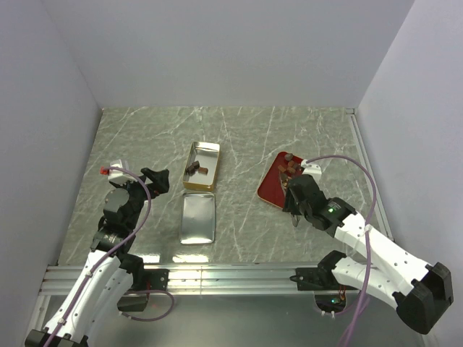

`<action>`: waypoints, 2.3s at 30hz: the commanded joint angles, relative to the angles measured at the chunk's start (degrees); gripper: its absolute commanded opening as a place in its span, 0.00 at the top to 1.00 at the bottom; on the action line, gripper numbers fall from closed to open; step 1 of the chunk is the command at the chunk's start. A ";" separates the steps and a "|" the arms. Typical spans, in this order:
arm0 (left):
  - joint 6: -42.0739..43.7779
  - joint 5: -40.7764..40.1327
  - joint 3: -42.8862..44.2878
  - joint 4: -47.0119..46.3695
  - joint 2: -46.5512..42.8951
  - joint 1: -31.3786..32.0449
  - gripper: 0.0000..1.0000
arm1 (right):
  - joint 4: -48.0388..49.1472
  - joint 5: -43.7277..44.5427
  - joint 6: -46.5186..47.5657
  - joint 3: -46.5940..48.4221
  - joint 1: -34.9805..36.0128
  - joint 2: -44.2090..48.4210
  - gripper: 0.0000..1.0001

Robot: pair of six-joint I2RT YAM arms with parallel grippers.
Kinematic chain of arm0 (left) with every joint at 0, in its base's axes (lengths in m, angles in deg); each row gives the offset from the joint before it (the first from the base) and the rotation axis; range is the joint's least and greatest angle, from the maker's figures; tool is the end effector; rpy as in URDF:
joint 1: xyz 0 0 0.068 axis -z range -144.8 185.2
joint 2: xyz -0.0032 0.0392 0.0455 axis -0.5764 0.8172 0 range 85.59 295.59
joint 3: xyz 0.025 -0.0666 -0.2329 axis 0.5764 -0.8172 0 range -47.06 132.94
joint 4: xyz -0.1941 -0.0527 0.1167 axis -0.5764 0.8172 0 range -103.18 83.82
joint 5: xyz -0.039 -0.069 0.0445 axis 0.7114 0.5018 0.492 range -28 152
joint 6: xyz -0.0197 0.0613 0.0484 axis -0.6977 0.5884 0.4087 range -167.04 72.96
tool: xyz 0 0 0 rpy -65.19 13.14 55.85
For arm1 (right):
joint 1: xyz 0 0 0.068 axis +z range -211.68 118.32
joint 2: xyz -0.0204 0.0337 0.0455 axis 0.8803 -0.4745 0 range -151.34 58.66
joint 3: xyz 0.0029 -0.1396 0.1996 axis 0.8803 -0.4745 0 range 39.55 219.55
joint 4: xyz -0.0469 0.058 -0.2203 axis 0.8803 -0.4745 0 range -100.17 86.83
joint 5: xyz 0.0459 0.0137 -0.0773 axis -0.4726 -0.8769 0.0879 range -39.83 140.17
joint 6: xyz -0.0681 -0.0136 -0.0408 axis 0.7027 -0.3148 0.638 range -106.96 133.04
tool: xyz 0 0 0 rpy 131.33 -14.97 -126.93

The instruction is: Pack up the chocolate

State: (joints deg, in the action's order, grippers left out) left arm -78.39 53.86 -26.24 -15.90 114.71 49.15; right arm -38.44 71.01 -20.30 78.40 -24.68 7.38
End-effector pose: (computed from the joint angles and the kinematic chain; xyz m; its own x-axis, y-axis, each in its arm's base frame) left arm 0.1755 -0.0335 0.2416 -0.1337 -0.4974 -0.8571 0.0379 0.8617 -0.5060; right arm 0.1660 0.0942 0.2054 -0.6975 0.1177 -0.7068 0.0146 0.9886 0.1501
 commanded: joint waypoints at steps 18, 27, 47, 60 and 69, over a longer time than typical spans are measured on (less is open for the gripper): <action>-0.73 0.85 -0.34 -2.20 -0.38 0.19 0.00 | 8.19 -5.81 4.69 -1.59 -6.14 -4.79 0.50; -0.73 0.93 -0.25 -2.20 -0.38 0.19 0.01 | 8.46 -6.60 5.30 -1.59 -6.41 -5.84 0.50; -0.81 0.85 -0.34 -1.94 -0.82 0.19 0.01 | 7.67 -7.22 5.40 -1.15 -6.67 -5.15 0.67; -0.81 0.76 -0.34 -1.94 -0.82 0.19 0.01 | 4.07 -7.57 4.69 0.26 -6.50 0.40 0.69; -0.81 0.58 -0.25 -1.94 -0.56 0.19 0.01 | 8.36 -11.51 4.16 1.32 -4.91 1.54 0.69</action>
State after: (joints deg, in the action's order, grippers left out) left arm -78.39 53.84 -26.24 -15.88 114.30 49.15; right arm -34.33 61.83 -15.69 77.20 -30.26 7.55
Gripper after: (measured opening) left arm 0.995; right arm 0.385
